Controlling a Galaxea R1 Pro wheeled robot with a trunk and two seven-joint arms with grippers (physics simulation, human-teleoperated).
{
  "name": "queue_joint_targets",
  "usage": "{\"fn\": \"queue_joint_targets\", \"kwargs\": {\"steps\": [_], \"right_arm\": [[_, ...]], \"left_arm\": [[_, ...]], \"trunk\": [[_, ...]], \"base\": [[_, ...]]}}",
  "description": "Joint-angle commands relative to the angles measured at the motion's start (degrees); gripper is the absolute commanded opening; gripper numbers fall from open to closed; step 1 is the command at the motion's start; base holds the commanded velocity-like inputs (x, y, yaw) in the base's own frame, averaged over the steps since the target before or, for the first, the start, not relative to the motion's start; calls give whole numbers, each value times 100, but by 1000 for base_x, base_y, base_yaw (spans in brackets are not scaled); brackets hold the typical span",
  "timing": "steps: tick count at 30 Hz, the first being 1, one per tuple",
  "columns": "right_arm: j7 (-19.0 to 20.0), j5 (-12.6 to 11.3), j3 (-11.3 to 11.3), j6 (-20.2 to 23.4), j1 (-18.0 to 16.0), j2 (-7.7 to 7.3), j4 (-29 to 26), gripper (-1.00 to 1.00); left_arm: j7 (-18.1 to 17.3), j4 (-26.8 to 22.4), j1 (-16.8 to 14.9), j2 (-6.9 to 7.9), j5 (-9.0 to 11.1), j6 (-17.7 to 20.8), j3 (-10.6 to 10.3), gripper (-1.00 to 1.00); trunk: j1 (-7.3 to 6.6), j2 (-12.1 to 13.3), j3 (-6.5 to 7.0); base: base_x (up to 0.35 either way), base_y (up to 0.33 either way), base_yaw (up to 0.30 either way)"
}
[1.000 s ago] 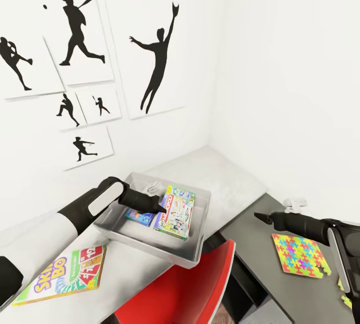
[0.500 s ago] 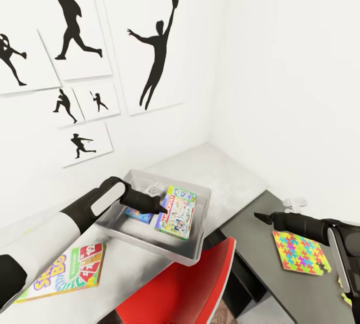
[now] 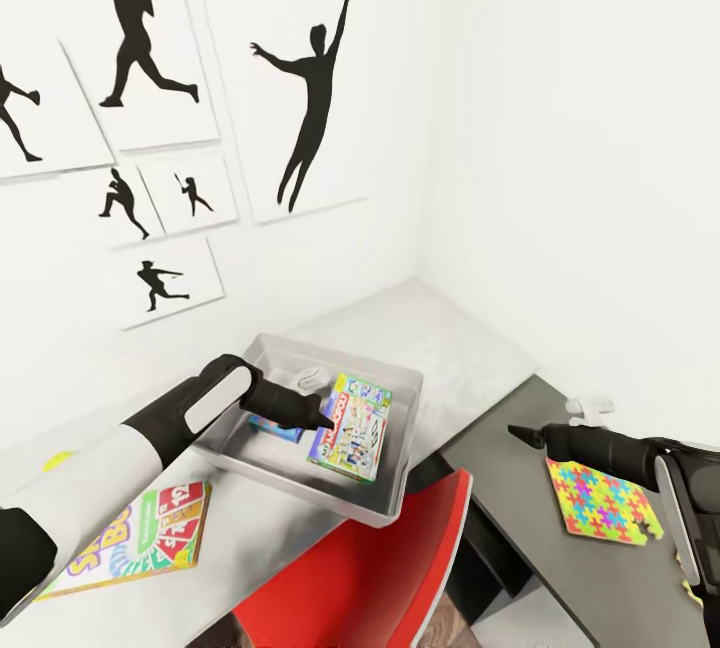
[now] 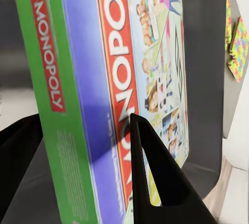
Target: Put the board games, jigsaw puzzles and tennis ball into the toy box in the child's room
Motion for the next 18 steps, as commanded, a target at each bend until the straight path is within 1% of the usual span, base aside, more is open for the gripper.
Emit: {"fn": "queue_joint_targets", "kwargs": {"steps": [1,18], "right_arm": [[53,50,-5,23,-7,0,-5,100],[53,50,-5,23,-7,0,-5,100]], "left_arm": [[-59,11,-9,0,-55,-6,-17,-100],[-82,62,-35,-15,-80,-9,-10,-100]], "trunk": [[3,-13,-21],[3,-13,-177]], "base": [[0,0,0],[0,0,0]]}}
